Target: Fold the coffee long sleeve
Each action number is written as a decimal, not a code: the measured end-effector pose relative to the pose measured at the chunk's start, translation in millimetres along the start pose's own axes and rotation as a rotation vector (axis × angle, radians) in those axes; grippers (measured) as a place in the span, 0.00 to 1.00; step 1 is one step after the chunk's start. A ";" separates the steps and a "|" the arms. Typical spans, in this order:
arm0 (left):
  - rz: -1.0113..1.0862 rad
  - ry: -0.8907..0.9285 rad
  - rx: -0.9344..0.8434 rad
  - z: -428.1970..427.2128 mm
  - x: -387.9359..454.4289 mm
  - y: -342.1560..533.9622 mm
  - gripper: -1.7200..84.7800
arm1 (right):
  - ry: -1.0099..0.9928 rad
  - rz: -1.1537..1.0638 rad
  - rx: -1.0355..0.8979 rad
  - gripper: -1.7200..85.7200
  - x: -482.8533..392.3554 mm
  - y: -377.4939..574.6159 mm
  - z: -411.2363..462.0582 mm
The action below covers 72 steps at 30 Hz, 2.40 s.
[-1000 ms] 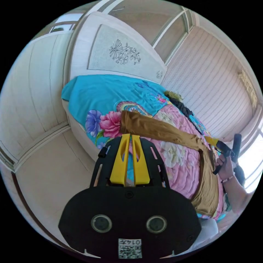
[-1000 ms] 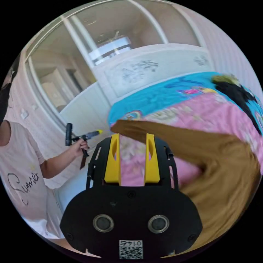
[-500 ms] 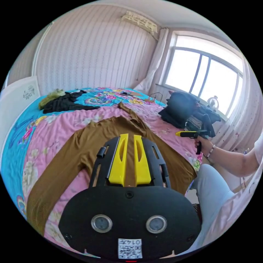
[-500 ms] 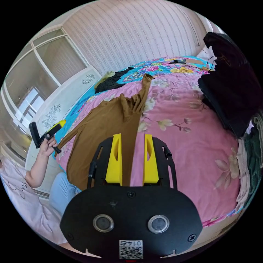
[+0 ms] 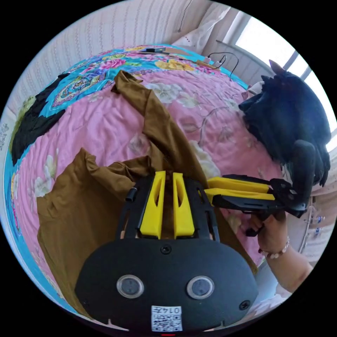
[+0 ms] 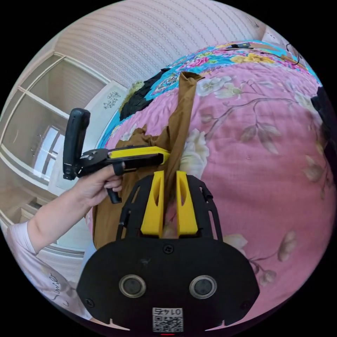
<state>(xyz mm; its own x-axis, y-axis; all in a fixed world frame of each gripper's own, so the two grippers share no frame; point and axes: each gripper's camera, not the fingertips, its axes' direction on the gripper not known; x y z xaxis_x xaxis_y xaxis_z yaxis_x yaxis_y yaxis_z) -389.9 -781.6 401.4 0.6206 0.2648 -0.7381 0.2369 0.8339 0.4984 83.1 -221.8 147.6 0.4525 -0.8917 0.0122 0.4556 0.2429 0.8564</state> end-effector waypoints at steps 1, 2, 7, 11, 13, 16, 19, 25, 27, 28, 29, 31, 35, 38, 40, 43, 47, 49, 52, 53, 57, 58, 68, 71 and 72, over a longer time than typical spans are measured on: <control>0.029 0.005 0.001 13.2 2.5 -1.2 0.04 | -0.023 -0.003 -0.007 0.05 1.4 -1.9 -8.0; 0.037 0.021 0.028 14.8 2.6 0.7 0.02 | -0.053 -0.022 0.026 0.05 -1.4 -0.3 -23.3; 0.089 0.076 0.272 -29.7 -9.5 69.6 0.01 | -0.201 -0.227 0.031 0.03 -41.3 19.2 -80.2; 0.002 0.012 0.242 -5.7 -42.1 134.7 0.01 | -0.211 -0.278 -0.069 0.03 -42.3 24.5 -87.6; -0.029 -0.026 0.206 19.2 -50.8 149.7 0.01 | -0.182 -0.227 -0.069 0.04 -32.7 13.9 -95.2; -0.041 -0.025 0.184 58.5 -51.1 158.7 0.01 | -0.128 -0.177 0.011 0.07 -22.1 -19.0 -113.0; -0.032 -0.057 0.169 91.7 -42.2 155.2 0.01 | -0.024 -0.076 0.030 0.12 -14.9 -65.8 -118.5; -0.043 -0.044 0.171 136.9 -36.9 152.6 0.01 | 0.114 0.075 -0.060 0.08 -5.6 -120.8 -102.4; -0.046 -0.035 0.169 147.7 -35.4 152.0 0.01 | 0.074 0.066 -0.014 0.04 -5.8 -115.8 -120.8; -0.049 -0.028 0.167 154.6 -34.3 151.7 0.01 | 0.009 0.055 0.028 0.03 -4.5 -107.7 -141.1; -0.050 -0.023 0.167 160.8 -32.8 151.4 0.01 | -0.052 0.025 0.086 0.03 -4.3 -94.2 -168.3; -0.037 -0.034 0.172 166.6 -26.3 150.3 0.01 | -0.100 -0.042 0.151 0.03 -6.8 -64.1 -216.6; 0.127 -0.005 0.329 150.8 19.0 136.0 0.01 | -0.034 -0.163 0.279 0.02 -21.1 51.7 -353.7; 0.248 0.079 0.391 140.8 65.0 105.6 0.01 | 0.054 -0.105 0.333 0.02 -30.4 146.6 -442.9; 0.322 0.140 0.387 148.4 94.5 84.9 0.01 | 0.093 -0.038 0.290 0.03 -30.3 193.4 -473.0; 0.365 0.130 0.251 197.5 136.1 55.3 0.01 | 0.174 0.089 0.241 0.04 -16.1 255.2 -498.8; 0.357 -0.005 0.091 246.2 167.5 50.0 0.01 | 0.235 0.184 0.257 0.06 6.2 305.1 -526.7; 0.376 -0.052 0.152 237.2 182.6 60.7 0.01 | 0.252 0.196 0.218 0.09 15.3 312.0 -525.8; 0.453 0.002 0.203 228.9 226.5 76.7 0.02 | 0.268 0.195 0.112 0.12 25.3 307.7 -509.4; 0.518 0.036 0.210 232.8 252.7 82.4 0.03 | 0.281 0.183 0.092 0.12 27.0 304.1 -502.5; 0.602 0.094 0.200 272.3 325.6 88.7 0.07 | 0.185 0.163 0.028 0.07 28.2 298.8 -485.7; 0.614 0.118 0.143 295.9 342.8 87.5 0.07 | 0.130 0.114 0.012 0.07 18.7 300.5 -483.2; 0.554 0.098 0.007 339.2 321.7 125.3 0.01 | 0.218 0.082 0.032 0.11 0.3 331.8 -534.7; 0.501 0.134 -0.002 345.1 309.5 135.7 0.01 | 0.221 0.099 0.073 0.14 7.1 318.0 -535.5; 0.491 0.140 0.001 345.4 308.5 137.1 0.01 | 0.211 0.103 0.083 0.13 9.5 315.1 -534.2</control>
<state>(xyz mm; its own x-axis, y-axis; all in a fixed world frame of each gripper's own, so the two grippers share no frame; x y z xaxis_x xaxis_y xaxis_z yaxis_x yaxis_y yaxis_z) 92.2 -752.8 399.1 0.5526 0.6876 -0.4710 -0.0563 0.5946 0.8021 640.5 50.3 141.8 0.6471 -0.7624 0.0011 0.3380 0.2882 0.8960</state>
